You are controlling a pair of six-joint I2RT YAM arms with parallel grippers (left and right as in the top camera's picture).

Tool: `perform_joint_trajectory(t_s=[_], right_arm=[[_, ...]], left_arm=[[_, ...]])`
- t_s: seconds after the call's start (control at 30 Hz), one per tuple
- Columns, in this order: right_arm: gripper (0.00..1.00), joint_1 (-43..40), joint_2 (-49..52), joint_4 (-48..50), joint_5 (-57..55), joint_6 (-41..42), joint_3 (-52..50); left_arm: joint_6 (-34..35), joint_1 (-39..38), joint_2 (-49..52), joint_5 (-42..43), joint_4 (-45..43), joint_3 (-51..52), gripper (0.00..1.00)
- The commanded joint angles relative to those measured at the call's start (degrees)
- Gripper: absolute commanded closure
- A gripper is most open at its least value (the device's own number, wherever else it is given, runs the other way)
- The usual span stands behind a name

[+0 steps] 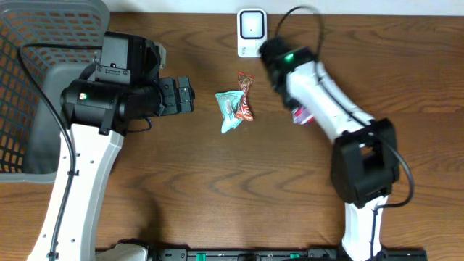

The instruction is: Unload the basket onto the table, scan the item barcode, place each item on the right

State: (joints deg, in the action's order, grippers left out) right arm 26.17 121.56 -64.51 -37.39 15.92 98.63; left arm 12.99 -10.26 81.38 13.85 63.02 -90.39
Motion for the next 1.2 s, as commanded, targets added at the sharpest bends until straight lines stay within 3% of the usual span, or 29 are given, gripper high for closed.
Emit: perform_joint_trajectory(t_s=[0.0,0.07,0.17,0.27,0.4,0.5,0.6,0.83,1.07,1.17], right_arm=[[0.86,3.96,0.74,3.17,4.92,3.78,-3.96],[0.79,5.66,0.7,4.68,11.15,3.76,-3.37],[0.52,7.61,0.7,5.11,19.8,3.72,1.25],[0.33,7.08,0.68,2.19,24.74,3.28,8.59],[0.27,3.3,0.68,-2.91,35.17,-2.21,18.58],[0.14,-0.76,0.68,-5.99,42.16,-5.66,23.02],[0.11,-6.54,0.7,-8.81,48.52,-10.93,23.98],[0.16,-17.68,1.09,-10.75,64.72,-21.57,16.28],[0.2,-20.9,1.09,4.63,75.8,-21.7,-2.34],[0.24,-20.13,1.09,14.97,76.54,-15.74,-10.51]], left_arm=[[-1.16,-0.11,0.28,0.63,0.15,0.28,0.02],[-1.16,-0.11,0.28,0.63,0.15,0.28,0.02],[-1.14,-0.11,0.28,0.63,0.15,0.28,0.02],[-1.16,-0.11,0.28,0.63,0.15,0.28,0.02],[-1.14,-0.11,0.28,0.63,0.15,0.28,0.02],[-1.16,-0.11,0.28,0.63,0.15,0.28,0.02],[-1.14,-0.11,0.28,0.63,0.17,0.28,0.02],[-1.14,-0.11,0.28,0.63,0.15,0.28,0.02],[-1.16,-0.11,0.28,0.63,0.17,0.28,0.02],[-1.16,-0.11,0.28,0.63,0.17,0.28,0.02]])
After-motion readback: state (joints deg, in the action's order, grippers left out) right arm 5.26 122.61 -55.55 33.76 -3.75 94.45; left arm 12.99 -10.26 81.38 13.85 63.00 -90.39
